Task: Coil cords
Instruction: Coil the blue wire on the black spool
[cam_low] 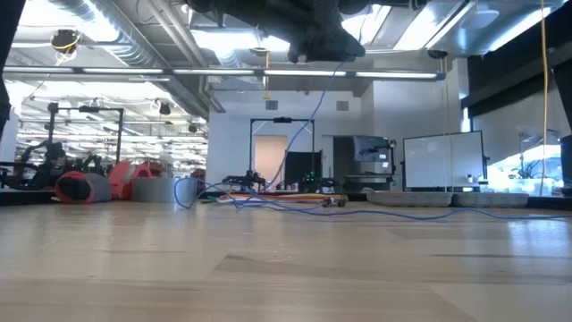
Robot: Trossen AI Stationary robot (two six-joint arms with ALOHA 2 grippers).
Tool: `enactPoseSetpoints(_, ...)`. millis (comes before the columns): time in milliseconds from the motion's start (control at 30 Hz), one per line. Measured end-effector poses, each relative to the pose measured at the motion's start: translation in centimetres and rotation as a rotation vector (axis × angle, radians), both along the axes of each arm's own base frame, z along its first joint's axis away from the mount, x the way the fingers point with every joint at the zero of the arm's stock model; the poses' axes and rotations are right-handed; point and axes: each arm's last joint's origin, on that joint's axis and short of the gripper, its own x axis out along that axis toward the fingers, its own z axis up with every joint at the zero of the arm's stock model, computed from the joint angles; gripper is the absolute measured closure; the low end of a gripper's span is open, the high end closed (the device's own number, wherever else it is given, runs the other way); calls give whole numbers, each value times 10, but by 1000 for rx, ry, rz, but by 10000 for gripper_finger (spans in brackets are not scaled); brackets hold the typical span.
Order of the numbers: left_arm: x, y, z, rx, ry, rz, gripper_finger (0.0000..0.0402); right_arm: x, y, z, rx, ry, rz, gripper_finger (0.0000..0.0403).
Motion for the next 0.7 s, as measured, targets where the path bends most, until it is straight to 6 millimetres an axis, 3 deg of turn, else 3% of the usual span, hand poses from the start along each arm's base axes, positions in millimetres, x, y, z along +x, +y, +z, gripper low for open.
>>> enactPoseSetpoints(400,0,0,-2,23,19,-11,392,0,0,0,-1,5,0,400)
enactPoseSetpoints(700,-6,12,-6,68,102,176,398,1,2,-3,12,26,78,400)
